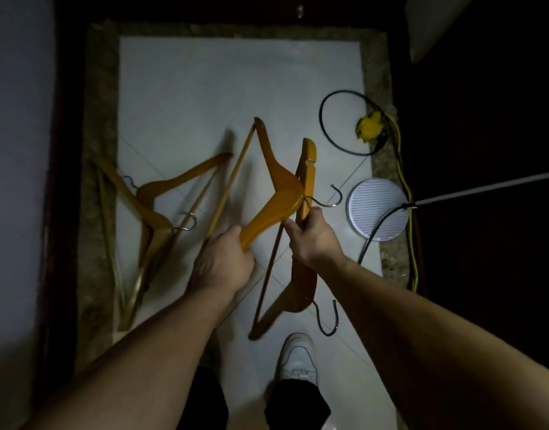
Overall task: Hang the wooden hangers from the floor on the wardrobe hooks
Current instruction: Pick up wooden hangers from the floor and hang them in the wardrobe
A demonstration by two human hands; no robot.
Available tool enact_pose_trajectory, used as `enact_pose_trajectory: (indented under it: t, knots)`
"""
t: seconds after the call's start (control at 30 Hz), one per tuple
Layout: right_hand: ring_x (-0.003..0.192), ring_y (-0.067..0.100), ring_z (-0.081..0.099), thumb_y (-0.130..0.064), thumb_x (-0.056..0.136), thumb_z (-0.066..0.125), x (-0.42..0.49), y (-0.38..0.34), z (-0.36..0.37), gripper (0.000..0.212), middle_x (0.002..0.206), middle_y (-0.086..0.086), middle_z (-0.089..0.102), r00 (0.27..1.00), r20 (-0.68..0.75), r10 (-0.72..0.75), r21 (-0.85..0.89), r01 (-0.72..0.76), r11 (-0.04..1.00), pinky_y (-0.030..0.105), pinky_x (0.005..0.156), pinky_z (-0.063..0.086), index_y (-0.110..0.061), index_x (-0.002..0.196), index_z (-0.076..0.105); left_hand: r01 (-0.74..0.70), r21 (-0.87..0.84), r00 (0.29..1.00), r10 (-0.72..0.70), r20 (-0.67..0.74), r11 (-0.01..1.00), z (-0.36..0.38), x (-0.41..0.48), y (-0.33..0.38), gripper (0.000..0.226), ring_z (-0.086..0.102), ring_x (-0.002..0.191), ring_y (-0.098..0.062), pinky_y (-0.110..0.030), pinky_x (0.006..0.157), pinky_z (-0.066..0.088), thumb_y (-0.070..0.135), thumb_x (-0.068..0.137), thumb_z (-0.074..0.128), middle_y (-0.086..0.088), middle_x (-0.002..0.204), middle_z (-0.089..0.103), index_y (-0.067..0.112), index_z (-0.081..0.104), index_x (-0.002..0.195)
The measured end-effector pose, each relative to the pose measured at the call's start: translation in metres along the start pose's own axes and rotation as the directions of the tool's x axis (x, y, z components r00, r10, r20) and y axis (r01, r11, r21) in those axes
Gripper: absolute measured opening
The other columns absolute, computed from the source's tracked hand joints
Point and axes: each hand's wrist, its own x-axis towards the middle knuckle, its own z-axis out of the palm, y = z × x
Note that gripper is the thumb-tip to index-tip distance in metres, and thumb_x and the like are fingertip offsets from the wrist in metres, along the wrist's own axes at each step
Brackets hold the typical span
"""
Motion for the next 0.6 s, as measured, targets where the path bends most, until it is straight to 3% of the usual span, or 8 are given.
enact_pose_trajectory:
  t: [0.1, 0.2, 0.3, 0.37, 0.43, 0.5, 0.6]
  knots:
    - [0.079, 0.031, 0.068, -0.051, 0.099, 0.051, -0.04, -0.039, -0.027, 0.037, 0.086, 0.009, 0.067, 0.999, 0.03, 0.021, 0.045, -0.023, 0.999, 0.051, 0.079, 0.058, -0.015, 0.11, 0.051, -0.024, 0.025, 1.0, 0.024, -0.012, 0.999, -0.047, -0.038, 0.017, 0.018, 0.06, 0.084, -0.025, -0.034, 0.072, 0.05, 0.03, 0.093, 0.058, -0.001, 0.089, 0.061, 0.022, 0.057, 0.11]
    - [0.087, 0.033, 0.061, -0.033, 0.106, 0.044, -0.079, -0.076, -0.054, 0.033, 0.103, 0.019, 0.065, 0.997, 0.071, -0.005, 0.026, 0.003, 1.0, 0.047, 0.082, 0.053, -0.005, 0.123, 0.05, -0.032, -0.002, 0.999, 0.032, 0.01, 0.999, -0.098, -0.077, 0.037, 0.008, 0.053, 0.071, -0.02, -0.03, 0.065, 0.043, 0.027, 0.093, 0.058, 0.002, 0.077, 0.054, 0.022, 0.053, 0.097]
    - [0.081, 0.027, 0.054, -0.027, 0.107, 0.042, -0.121, -0.116, -0.09, 0.025, 0.093, 0.016, 0.058, 0.999, 0.044, -0.01, 0.105, 0.005, 0.994, 0.046, 0.077, 0.054, -0.005, 0.116, 0.05, -0.034, -0.074, 0.999, 0.035, 0.008, 0.997, -0.145, -0.119, 0.062, 0.03, 0.055, 0.063, -0.022, -0.034, 0.062, 0.047, 0.025, 0.09, 0.061, -0.001, 0.062, 0.046, 0.022, 0.038, 0.072]
    - [0.074, 0.025, 0.052, -0.03, 0.106, 0.042, -0.155, -0.151, -0.115, 0.032, 0.085, 0.014, 0.055, 1.0, 0.02, -0.001, 0.196, -0.003, 0.981, 0.037, 0.062, 0.052, -0.001, 0.114, 0.052, -0.021, -0.152, 0.999, 0.025, 0.023, 0.988, -0.177, -0.143, 0.08, 0.033, 0.058, 0.064, -0.021, -0.037, 0.069, 0.054, 0.023, 0.09, 0.063, -0.001, 0.062, 0.049, 0.023, 0.04, 0.067]
    - [0.068, 0.023, 0.054, -0.034, 0.105, 0.041, -0.192, -0.185, -0.141, 0.035, 0.078, 0.013, 0.056, 1.0, -0.012, 0.0, 0.238, 0.003, 0.971, 0.03, 0.054, 0.046, 0.0, 0.105, 0.054, -0.04, -0.19, 0.998, 0.048, 0.041, 0.981, -0.211, -0.166, 0.097, 0.022, 0.063, 0.076, -0.021, -0.039, 0.079, 0.056, 0.021, 0.092, 0.061, 0.004, 0.072, 0.054, 0.026, 0.049, 0.075]
    - [0.059, 0.019, 0.056, -0.035, 0.105, 0.039, -0.225, -0.214, -0.169, 0.031, 0.074, 0.012, 0.058, 1.0, -0.029, -0.007, 0.243, 0.014, 0.97, 0.027, 0.05, 0.045, -0.009, 0.095, 0.053, -0.094, -0.215, 0.995, 0.101, 0.021, 0.972, -0.246, -0.19, 0.114, 0.003, 0.065, 0.091, -0.021, -0.036, 0.084, 0.055, 0.02, 0.096, 0.058, 0.006, 0.085, 0.057, 0.023, 0.058, 0.097]
    - [0.05, 0.008, 0.053, -0.018, 0.107, 0.038, -0.272, -0.26, -0.215, 0.015, 0.073, 0.011, 0.053, 1.0, -0.007, -0.018, 0.3, 0.019, 0.954, 0.02, 0.049, 0.046, -0.011, 0.101, 0.049, -0.249, -0.115, 0.964, 0.235, -0.125, 0.962, -0.304, -0.23, 0.143, 0.009, 0.053, 0.066, 0.002, -0.01, 0.057, 0.039, 0.027, 0.098, 0.056, 0.016, 0.076, 0.054, 0.025, 0.058, 0.106]
